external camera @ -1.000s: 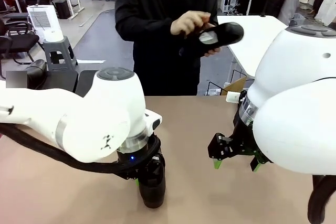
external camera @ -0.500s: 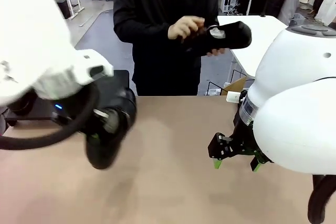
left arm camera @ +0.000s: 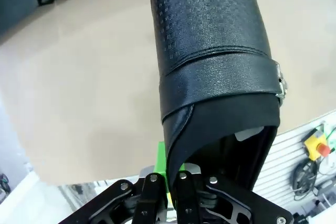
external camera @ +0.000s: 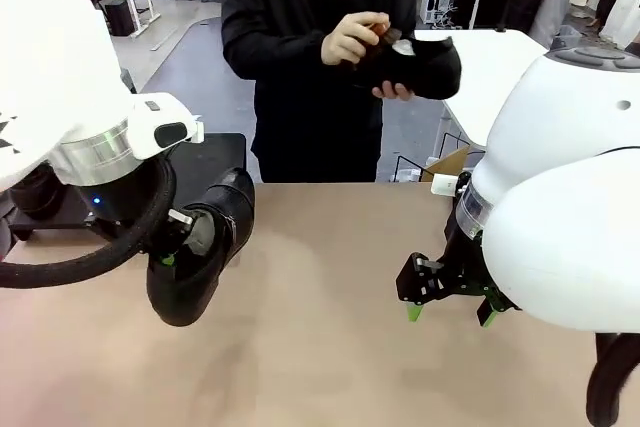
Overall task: Organize the shoes by placing them on the stand.
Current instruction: Place the Shoe from the middle of the table onto the Shoes Stand.
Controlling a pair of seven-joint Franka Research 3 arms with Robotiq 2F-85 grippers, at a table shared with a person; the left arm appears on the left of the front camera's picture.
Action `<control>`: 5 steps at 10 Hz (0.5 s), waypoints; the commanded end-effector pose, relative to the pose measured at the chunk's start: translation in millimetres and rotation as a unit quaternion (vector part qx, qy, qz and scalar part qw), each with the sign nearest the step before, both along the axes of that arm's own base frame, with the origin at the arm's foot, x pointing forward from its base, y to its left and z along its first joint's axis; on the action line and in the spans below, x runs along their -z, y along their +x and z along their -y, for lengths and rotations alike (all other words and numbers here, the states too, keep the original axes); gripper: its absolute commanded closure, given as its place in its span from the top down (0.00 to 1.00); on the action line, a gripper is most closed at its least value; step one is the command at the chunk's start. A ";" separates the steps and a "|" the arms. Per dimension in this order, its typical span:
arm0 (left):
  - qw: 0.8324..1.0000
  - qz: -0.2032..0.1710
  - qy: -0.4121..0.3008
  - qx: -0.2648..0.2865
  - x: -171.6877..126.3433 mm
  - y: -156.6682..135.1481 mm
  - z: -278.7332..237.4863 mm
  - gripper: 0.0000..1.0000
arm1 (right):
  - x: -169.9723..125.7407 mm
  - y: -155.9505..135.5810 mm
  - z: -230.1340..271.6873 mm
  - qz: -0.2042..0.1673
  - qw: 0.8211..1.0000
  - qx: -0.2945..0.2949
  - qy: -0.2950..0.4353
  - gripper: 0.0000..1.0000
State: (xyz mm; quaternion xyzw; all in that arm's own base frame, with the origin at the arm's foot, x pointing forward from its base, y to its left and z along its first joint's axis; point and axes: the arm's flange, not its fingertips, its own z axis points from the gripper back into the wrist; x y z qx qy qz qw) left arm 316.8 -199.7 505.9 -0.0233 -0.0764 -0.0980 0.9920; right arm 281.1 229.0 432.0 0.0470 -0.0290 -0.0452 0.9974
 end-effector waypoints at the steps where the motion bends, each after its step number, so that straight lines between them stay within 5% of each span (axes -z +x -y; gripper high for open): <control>1: 0.996 0.066 0.023 -0.059 -9.3 20.7 -37.2 0.00 | -1.8 0.9 2.1 0.000 1.000 -0.008 0.008 1.00; 3: 0.985 0.159 0.011 -0.069 0.4 56.9 -78.2 0.00 | -1.8 0.9 2.1 0.000 1.000 -0.008 0.008 1.00; 5: 0.982 0.172 0.008 -0.079 20.9 101.9 -120.2 0.00 | -1.8 0.9 2.1 0.000 1.000 -0.008 0.008 1.00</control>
